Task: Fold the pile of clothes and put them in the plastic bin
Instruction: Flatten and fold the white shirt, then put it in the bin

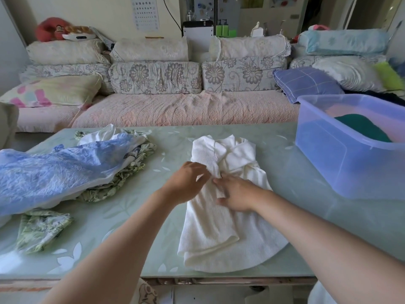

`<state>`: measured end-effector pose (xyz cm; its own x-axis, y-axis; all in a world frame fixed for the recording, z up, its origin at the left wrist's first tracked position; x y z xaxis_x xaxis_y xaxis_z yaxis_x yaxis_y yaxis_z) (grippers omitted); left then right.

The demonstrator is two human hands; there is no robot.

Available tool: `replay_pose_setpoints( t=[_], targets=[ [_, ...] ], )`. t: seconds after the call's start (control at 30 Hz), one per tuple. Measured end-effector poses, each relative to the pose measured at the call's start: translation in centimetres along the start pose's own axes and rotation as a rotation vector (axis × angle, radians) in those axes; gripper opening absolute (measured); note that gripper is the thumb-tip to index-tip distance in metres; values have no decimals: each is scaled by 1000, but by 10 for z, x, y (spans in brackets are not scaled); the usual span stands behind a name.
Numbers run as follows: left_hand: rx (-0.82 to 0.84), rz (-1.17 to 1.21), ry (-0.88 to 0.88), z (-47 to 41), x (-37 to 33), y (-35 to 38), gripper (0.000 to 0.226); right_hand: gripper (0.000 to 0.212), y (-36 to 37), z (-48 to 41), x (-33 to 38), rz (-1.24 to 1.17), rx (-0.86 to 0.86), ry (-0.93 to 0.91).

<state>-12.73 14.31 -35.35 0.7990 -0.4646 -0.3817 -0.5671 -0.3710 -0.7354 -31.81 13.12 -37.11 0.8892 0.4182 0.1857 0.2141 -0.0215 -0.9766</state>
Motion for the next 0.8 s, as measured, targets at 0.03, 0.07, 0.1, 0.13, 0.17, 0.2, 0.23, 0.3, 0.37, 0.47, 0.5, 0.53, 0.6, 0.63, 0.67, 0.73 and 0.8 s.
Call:
replay_pose_setpoints(
  t=[0.03,0.07,0.1,0.13,0.17,0.2,0.23,0.3,0.37,0.47,0.5,0.53,0.6,0.63,0.67,0.73,0.8],
  targets=[
    [-36,-16,15,-8,1,5,26,60,-3,-4,0,-15,-38,-3],
    [-39,-39,15,-17,2,10,27,46,-7,-8,-1,-38,-94,-6],
    [-25,-87,24,-25,4,16,31,35,-11,-13,-3,-78,-151,5],
    [13,-164,38,-33,6,23,36,31,-15,-18,-7,-119,-204,29],
    [64,-254,52,-40,7,29,43,33,-19,-22,-12,-135,-248,58],
    [109,-331,71,-46,8,34,49,37,-21,-27,-19,-121,-281,84],
    [151,-383,80,-53,8,38,54,41,-21,-32,-28,-85,-300,100],
    [234,-442,73,-67,7,47,59,51,-20,-43,-46,36,-287,105],
    [329,-453,48,-78,10,55,66,59,-18,-54,-62,122,-247,106],
    [486,-415,-33,-84,14,69,85,60,-6,-67,-82,128,-139,140],
    [530,-420,-47,-86,15,73,90,59,-1,-70,-87,106,-84,157],
    [571,-430,-62,-91,15,77,94,58,3,-74,-91,74,-44,172],
    [627,-419,-103,-105,17,80,96,52,7,-82,-98,-5,-64,171],
    [609,-410,-110,-112,20,82,92,47,6,-87,-101,-51,-121,165],
    [536,-404,-102,-118,24,83,81,42,3,-90,-105,-93,-193,165],
    [290,-381,-60,-123,33,88,56,35,1,-96,-113,-109,-310,193],
    [210,-340,-35,-124,41,96,55,39,1,-99,-119,-23,-346,296]
  ],
)
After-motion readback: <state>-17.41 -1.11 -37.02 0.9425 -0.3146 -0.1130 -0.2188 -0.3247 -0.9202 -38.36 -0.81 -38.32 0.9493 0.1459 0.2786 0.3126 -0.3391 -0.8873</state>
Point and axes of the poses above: each hand's wrist, its own z-axis away from the middle knuckle, its own y-axis out of the palm, x = y × z, the point moved 1 cm from there along -z, towards the middle knuckle, and after that the axes turned 15 degrees about -x, right-handed, at the moved point
